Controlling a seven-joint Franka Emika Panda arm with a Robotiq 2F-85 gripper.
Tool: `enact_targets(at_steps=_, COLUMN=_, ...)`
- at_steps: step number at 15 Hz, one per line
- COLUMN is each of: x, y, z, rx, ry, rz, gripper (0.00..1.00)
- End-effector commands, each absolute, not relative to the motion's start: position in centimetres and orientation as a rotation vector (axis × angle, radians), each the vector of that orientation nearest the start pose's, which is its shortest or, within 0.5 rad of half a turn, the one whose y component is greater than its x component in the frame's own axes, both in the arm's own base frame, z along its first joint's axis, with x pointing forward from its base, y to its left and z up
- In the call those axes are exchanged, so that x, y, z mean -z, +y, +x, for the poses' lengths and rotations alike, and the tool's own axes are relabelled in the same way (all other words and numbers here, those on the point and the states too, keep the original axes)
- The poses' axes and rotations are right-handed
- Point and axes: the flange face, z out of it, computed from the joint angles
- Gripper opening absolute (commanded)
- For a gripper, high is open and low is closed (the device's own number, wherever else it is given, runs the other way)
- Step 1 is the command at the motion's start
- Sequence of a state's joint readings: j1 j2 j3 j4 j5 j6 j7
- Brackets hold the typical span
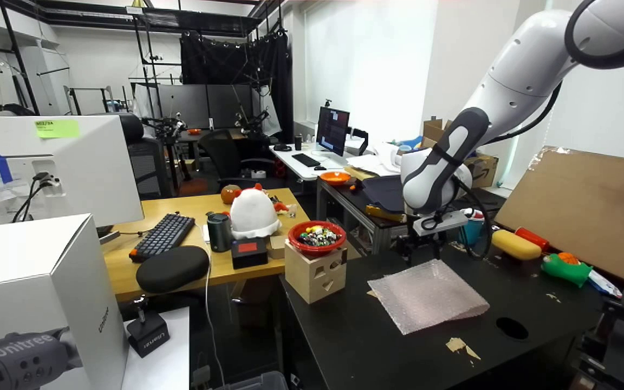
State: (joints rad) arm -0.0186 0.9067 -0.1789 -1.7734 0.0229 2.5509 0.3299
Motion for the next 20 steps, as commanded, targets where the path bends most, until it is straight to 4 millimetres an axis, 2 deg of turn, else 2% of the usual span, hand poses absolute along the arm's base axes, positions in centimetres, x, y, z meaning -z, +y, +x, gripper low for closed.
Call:
enact_targets(at_steps=1, x=-4.1, y=-14.2, z=60.1, rx=-0.175, ry=0.898, rz=-3.131, gripper=1.0)
enact_targets(at_steps=6, x=-3.4, y=-17.3, z=58.2, rx=-0.228, ry=0.989, rz=-3.11, gripper=1.0)
enact_targets(at_steps=12, x=-1.0, y=-22.0, z=54.0, rx=-0.28, ry=1.103, rz=-2.993, gripper=1.0)
enact_targets(at_steps=16, x=0.3, y=-23.9, z=52.3, rx=-0.193, ry=1.038, rz=-2.927, gripper=1.0)
enact_targets(at_steps=20, x=0.6, y=-23.8, z=51.5, rx=-0.019, ry=0.845, rz=-2.92, gripper=1.0)
